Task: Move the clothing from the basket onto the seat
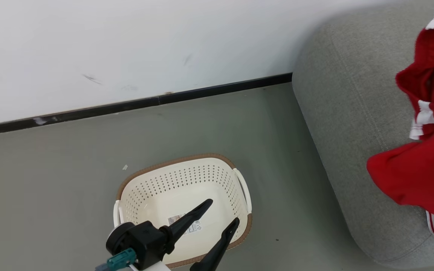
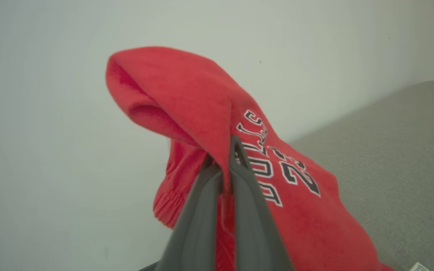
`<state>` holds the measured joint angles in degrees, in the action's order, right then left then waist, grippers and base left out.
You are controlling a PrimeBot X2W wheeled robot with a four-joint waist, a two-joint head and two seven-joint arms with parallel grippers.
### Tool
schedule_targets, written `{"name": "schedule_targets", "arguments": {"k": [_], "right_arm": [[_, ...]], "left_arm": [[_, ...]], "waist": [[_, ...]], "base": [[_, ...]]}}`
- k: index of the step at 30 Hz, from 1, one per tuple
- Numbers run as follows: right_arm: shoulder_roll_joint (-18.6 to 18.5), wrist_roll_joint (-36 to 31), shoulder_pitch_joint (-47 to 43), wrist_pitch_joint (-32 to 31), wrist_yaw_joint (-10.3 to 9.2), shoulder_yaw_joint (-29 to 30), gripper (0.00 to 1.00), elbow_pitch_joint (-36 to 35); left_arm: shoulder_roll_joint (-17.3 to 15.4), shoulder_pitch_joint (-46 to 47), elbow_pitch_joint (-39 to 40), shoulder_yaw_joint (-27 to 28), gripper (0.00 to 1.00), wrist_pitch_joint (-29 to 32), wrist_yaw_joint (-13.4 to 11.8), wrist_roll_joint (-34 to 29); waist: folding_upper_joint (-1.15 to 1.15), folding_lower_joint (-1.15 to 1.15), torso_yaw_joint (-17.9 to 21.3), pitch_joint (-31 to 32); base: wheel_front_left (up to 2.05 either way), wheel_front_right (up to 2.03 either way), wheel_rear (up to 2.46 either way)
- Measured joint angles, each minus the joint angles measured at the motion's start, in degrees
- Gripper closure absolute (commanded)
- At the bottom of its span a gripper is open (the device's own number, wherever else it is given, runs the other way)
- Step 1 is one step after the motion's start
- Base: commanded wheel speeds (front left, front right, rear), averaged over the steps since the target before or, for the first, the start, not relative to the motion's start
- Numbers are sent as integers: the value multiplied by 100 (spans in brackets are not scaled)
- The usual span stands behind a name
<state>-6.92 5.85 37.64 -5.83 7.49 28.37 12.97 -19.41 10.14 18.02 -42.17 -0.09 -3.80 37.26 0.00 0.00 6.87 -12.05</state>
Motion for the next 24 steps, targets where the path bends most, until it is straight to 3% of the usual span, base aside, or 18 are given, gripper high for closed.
{"name": "schedule_targets", "arguments": {"k": [9, 24], "right_arm": [[53, -243, 248, -178, 0, 469, 100, 80], [190, -346, 394, -327, 0, 575, 100, -132]], "left_arm": [[-218, -11, 146, 89, 0, 10, 48, 14], [-628, -260, 388, 265, 0, 70, 100, 197]], "waist": [[0, 0, -130, -245], [0, 0, -127, -759]], "base": [[0, 0, 0], [0, 0, 0]]}}
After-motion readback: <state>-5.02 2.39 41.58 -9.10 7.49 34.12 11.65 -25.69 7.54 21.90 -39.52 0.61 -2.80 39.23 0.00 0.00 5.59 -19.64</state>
